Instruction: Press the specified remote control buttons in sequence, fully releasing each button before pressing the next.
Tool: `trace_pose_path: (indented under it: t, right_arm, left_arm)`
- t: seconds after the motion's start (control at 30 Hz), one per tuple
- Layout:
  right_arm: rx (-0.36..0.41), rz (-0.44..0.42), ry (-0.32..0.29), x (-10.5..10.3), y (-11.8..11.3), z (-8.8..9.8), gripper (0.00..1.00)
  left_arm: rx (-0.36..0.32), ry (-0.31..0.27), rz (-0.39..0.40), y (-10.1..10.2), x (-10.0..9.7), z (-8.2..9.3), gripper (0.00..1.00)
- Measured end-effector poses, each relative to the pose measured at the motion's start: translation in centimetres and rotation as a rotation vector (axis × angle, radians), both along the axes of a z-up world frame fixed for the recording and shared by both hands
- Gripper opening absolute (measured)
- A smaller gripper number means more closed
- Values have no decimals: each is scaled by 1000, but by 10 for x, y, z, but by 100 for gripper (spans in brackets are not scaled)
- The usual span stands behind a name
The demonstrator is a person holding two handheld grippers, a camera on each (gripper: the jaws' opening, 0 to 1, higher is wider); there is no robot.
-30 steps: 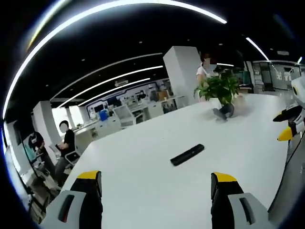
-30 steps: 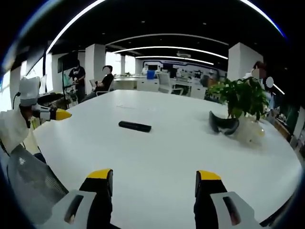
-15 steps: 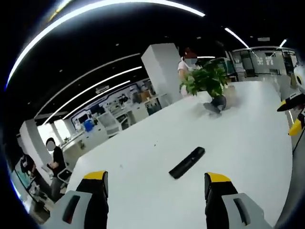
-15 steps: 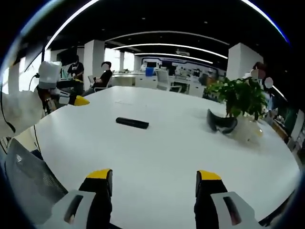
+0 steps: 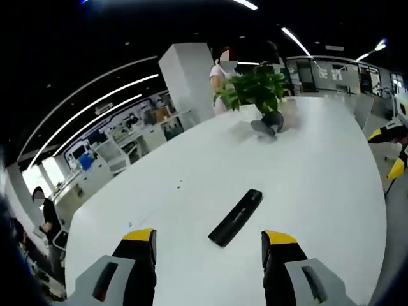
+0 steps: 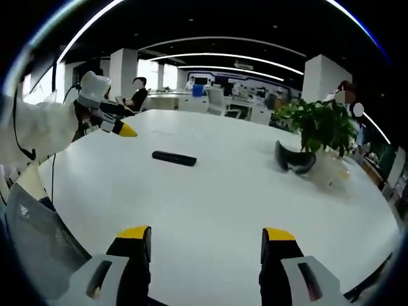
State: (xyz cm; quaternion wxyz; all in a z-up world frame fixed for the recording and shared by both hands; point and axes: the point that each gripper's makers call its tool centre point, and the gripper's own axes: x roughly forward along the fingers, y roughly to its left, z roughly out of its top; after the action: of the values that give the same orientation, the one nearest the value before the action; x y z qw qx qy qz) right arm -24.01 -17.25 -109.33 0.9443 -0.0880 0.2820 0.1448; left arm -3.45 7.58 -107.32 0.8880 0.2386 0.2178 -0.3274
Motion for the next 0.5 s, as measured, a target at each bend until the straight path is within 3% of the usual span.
trace_pose_path:
  t: [0.17, 0.43, 0.5]
  right_arm:
    - [-9, -2, 13, -1, -1, -3, 69]
    - [-13, -4, 24, -1, -1, -5, 69]
    - [-16, 8, 33, -2, 1, -7, 69]
  left_arm:
    - [59, 64, -67, -9, 11, -18, 56]
    - [104, 114, -122, -15, 24, -36, 54]
    - [148, 164, -164, -17, 32, -50, 54]
